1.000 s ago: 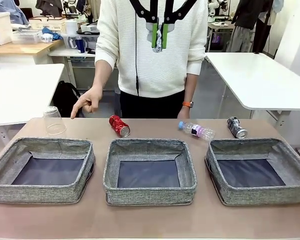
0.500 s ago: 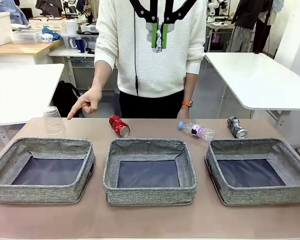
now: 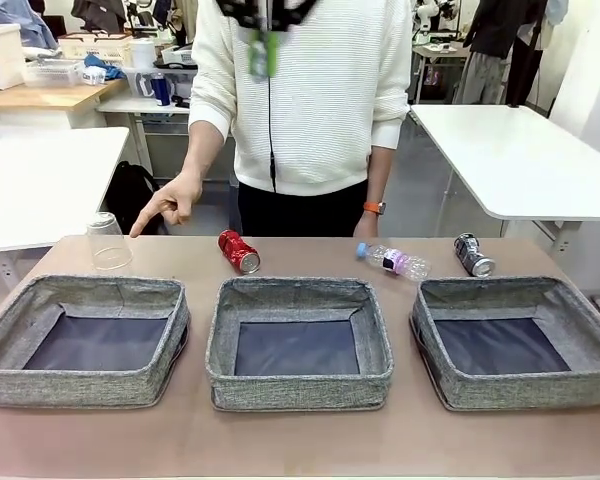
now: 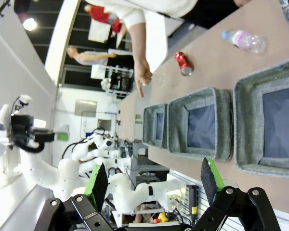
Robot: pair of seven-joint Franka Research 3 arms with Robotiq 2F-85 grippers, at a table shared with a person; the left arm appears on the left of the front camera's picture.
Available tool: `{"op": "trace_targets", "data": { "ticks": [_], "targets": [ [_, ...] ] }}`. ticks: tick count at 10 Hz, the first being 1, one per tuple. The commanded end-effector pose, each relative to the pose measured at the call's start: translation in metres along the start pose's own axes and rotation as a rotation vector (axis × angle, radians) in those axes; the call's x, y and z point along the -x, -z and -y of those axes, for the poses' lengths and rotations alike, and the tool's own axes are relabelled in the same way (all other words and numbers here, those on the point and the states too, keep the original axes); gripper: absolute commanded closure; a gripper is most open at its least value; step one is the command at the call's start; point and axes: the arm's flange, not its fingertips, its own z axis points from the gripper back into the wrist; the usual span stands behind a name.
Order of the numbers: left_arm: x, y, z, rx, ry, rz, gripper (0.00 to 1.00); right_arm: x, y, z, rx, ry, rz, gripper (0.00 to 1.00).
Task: Sort the waste into the appropriate baskets.
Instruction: Place the picked waste into the Fabric basket indicated by the person.
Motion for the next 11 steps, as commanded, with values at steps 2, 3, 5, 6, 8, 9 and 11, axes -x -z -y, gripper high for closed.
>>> {"op": "trace_targets", "data": {
  "ticks": [2, 3, 5, 6, 8, 9, 11],
  "targets": [
    [0.037, 0.11, -0.143, 0.1, -0.013, 0.08, 0.9, -0.003, 0.0, -0.001, -0.024, -0.024, 0.008, 0.0],
    [0.044, 0.132, -0.186, 0.127, -0.091, 0.074, 0.9, -0.003, 0.0, -0.001, -0.024, -0.024, 0.008, 0.0],
    [0.056, 0.175, -0.245, 0.184, -0.209, 0.032, 0.9, -0.003, 0.0, -0.001, -0.024, -0.024, 0.008, 0.0],
    [0.058, 0.197, -0.26, 0.212, -0.248, 0.028, 0.9, -0.003, 0.0, -0.001, -0.024, -0.024, 0.008, 0.0],
    [0.051, 0.239, -0.263, 0.254, -0.349, 0.043, 0.9, -0.003, 0.0, -0.001, -0.024, -0.024, 0.008, 0.0],
    [0.042, 0.269, -0.262, 0.232, -0.397, 0.023, 0.9, -0.003, 0.0, -0.001, -0.024, -0.024, 0.008, 0.0],
    [0.026, 0.311, -0.273, 0.227, -0.47, -0.044, 0.9, -0.003, 0.0, -0.001, -0.024, -0.024, 0.008, 0.0]
  ]
}}
